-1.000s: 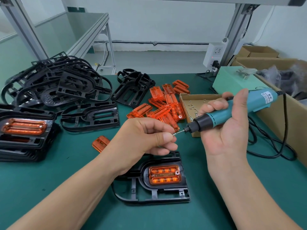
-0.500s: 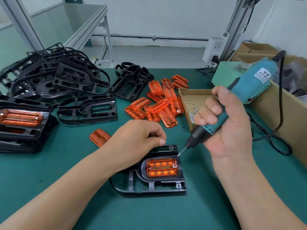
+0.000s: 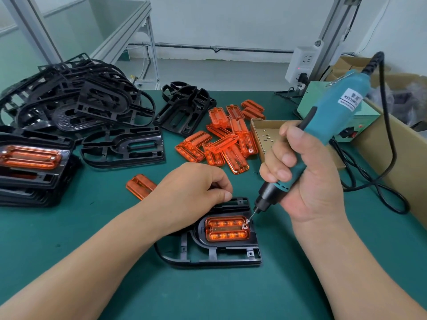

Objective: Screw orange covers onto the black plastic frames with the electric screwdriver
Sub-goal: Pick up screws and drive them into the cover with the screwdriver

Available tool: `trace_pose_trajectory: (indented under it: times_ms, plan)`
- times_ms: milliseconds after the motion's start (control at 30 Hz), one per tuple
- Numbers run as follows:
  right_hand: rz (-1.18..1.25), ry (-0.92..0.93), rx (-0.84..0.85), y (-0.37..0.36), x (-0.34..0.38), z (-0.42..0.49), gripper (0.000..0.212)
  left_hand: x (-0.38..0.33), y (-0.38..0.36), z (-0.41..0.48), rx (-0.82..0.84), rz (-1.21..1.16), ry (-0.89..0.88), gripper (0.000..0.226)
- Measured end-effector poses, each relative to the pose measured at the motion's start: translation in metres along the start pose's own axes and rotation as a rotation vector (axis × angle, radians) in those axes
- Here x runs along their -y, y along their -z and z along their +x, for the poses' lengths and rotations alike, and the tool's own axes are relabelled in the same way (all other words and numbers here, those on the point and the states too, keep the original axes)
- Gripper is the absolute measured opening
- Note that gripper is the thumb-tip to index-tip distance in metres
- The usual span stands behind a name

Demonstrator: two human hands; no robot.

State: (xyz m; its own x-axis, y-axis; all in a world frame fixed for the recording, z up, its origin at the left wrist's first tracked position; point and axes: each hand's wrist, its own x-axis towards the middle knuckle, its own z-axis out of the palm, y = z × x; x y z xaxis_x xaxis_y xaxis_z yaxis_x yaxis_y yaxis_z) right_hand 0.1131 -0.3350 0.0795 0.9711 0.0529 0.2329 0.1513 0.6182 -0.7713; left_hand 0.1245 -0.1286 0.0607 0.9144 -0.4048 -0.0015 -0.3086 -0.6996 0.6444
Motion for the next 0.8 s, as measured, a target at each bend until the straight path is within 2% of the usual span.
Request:
trace_pose_trajectory:
  times_ms: [233,467,600,800]
  plan:
    - [-0.055,-0.014,0.053,-0.006,-0.003,-0.004,0.013,0.001,-0.001,0.001,-0.002,0.006,0.007,0.003]
    - [-0.12,0.021,0.186,-0.011,-0.001,-0.01,0.007,0.001,-0.001,0.001,0.012,-0.005,0.007,0.004]
    - [-0.135,0.019,0.291,-0.013,-0.001,-0.013,0.025,0.001,-0.002,0.001,0.007,0.019,0.005,0.004]
    - [-0.182,0.031,0.317,-0.017,-0.002,-0.015,0.02,0.001,-0.002,0.002,-0.001,0.035,-0.007,0.004]
